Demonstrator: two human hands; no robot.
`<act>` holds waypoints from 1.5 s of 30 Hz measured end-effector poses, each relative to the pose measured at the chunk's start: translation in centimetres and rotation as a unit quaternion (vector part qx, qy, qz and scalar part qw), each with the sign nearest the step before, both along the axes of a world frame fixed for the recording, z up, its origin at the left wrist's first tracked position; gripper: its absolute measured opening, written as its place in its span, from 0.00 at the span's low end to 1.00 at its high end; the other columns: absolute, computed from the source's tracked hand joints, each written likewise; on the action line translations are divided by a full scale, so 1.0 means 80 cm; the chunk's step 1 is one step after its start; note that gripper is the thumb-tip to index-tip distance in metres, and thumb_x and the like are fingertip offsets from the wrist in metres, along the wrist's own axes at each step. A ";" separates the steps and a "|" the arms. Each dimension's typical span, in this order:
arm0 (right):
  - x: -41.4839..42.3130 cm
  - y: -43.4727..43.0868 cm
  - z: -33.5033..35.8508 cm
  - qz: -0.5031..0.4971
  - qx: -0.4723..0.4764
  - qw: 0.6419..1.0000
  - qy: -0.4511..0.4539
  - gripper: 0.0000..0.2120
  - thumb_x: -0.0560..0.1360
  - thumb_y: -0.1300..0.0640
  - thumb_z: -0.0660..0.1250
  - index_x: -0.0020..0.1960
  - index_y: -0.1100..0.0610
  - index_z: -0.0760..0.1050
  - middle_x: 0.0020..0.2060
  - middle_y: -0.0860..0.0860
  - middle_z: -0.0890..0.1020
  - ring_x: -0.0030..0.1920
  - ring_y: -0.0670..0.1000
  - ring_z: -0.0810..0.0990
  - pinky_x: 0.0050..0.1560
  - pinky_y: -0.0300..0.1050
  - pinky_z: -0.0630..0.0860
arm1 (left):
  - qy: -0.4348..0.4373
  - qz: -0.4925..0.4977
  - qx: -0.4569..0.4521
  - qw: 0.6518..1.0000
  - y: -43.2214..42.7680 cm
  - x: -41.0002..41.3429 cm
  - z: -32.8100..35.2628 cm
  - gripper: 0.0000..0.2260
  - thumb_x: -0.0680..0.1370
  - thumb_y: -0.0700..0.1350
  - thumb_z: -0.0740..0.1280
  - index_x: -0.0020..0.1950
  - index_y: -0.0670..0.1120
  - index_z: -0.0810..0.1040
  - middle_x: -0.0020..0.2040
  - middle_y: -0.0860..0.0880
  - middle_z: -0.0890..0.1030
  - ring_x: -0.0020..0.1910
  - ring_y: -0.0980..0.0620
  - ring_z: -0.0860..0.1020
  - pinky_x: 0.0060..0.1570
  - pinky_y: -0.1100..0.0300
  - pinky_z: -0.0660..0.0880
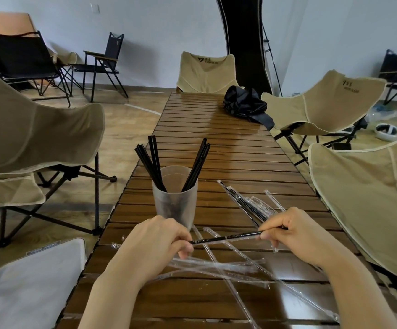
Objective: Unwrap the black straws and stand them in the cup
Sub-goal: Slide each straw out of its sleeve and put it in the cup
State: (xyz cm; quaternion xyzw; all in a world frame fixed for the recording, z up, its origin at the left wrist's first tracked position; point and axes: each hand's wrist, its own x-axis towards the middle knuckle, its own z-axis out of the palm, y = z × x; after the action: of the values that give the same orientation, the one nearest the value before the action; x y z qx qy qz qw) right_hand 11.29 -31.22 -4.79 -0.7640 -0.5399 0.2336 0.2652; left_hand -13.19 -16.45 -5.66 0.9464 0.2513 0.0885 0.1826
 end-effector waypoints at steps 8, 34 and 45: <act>-0.006 0.007 -0.003 0.022 -0.032 0.999 -0.023 0.09 0.75 0.57 0.68 0.38 0.52 0.83 0.30 0.52 0.81 0.30 0.48 0.77 0.36 0.34 0.72 | 0.005 -0.001 -0.005 1.000 -0.002 0.000 0.001 0.10 0.78 0.55 0.63 0.38 0.58 0.77 0.33 0.62 0.77 0.36 0.66 0.76 0.38 0.77 0.66; 0.009 -0.013 -0.003 -0.056 0.019 0.996 0.063 0.09 0.76 0.63 0.67 0.40 0.54 0.83 0.31 0.49 0.84 0.26 0.43 0.72 0.32 0.32 0.72 | -0.172 0.109 -0.117 0.972 0.003 -0.030 0.031 0.06 0.72 0.47 0.71 0.38 0.58 0.82 0.33 0.62 0.83 0.30 0.69 0.78 0.30 0.75 0.71; 0.030 -0.023 -0.018 -0.137 -0.055 0.987 -0.071 0.11 0.74 0.59 0.70 0.54 0.48 0.79 0.46 0.44 0.84 0.45 0.39 0.79 0.55 0.38 0.75 | -0.229 0.145 -0.030 0.962 0.010 -0.053 0.051 0.04 0.70 0.56 0.64 0.41 0.64 0.77 0.38 0.67 0.81 0.34 0.71 0.77 0.29 0.76 0.69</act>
State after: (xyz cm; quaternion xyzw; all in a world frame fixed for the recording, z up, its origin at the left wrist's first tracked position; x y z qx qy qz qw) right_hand 13.69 -33.08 -6.22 -0.8586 -0.4341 0.1701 0.2130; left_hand -17.43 -15.62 -1.60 0.8481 0.3401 0.3210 0.2489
